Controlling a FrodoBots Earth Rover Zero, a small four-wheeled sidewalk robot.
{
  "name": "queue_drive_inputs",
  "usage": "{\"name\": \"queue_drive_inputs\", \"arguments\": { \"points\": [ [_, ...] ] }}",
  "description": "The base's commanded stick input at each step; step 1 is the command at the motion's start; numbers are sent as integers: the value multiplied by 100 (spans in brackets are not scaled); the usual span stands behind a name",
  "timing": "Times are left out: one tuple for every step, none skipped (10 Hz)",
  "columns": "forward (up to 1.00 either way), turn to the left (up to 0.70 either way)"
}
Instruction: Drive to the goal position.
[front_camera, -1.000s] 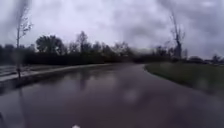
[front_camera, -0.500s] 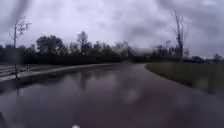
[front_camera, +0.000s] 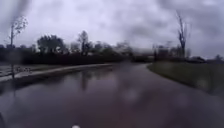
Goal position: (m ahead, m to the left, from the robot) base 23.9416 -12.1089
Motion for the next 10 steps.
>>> {"name": "queue_drive_inputs", "arguments": {
  "points": [
    [70,0],
    [70,0],
    [70,0],
    [70,0],
    [70,0],
    [70,0],
    [70,0],
    [70,0],
    [70,0],
    [70,0]
  ]
}}
